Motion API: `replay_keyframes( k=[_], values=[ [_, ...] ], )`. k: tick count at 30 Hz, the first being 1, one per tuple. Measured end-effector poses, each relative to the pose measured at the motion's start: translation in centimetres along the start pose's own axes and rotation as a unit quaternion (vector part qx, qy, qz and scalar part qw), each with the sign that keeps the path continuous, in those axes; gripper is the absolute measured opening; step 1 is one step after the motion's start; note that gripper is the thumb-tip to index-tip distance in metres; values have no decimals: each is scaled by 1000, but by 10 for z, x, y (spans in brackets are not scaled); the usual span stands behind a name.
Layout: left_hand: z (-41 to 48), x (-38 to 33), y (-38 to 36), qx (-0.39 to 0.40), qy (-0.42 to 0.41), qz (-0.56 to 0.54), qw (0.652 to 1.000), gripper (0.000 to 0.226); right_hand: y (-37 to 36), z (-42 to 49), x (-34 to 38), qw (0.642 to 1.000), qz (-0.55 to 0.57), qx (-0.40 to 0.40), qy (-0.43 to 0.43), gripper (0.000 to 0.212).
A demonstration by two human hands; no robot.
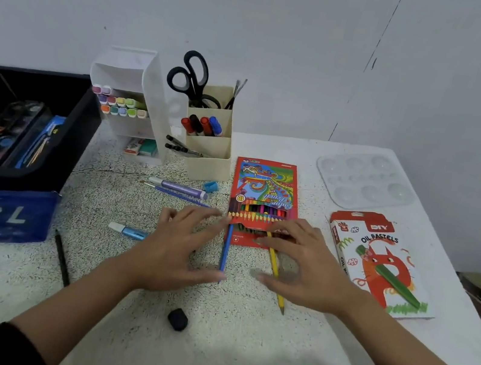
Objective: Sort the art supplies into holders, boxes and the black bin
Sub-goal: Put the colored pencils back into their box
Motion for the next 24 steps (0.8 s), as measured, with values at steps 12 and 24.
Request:
replay_keyframes(
  k=[12,24],
  values=[
    [34,3,-17,77,5,42,996,115,-14,5,-12,992,10,125,-30,54],
    [62,9,-3,-24,53,-62,996,80,-13,10,-13,972,108,24,-207,42]
  ],
)
Point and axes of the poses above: each hand's wrist, its own z-axis towards the middle knuckle, its own y-axis out of the back of the hand, x = y × z, the point moved 9 cm from there along z, towards the middle knuckle, and after that the axes turned 7 degrees about -z, right-handed, at the moved point
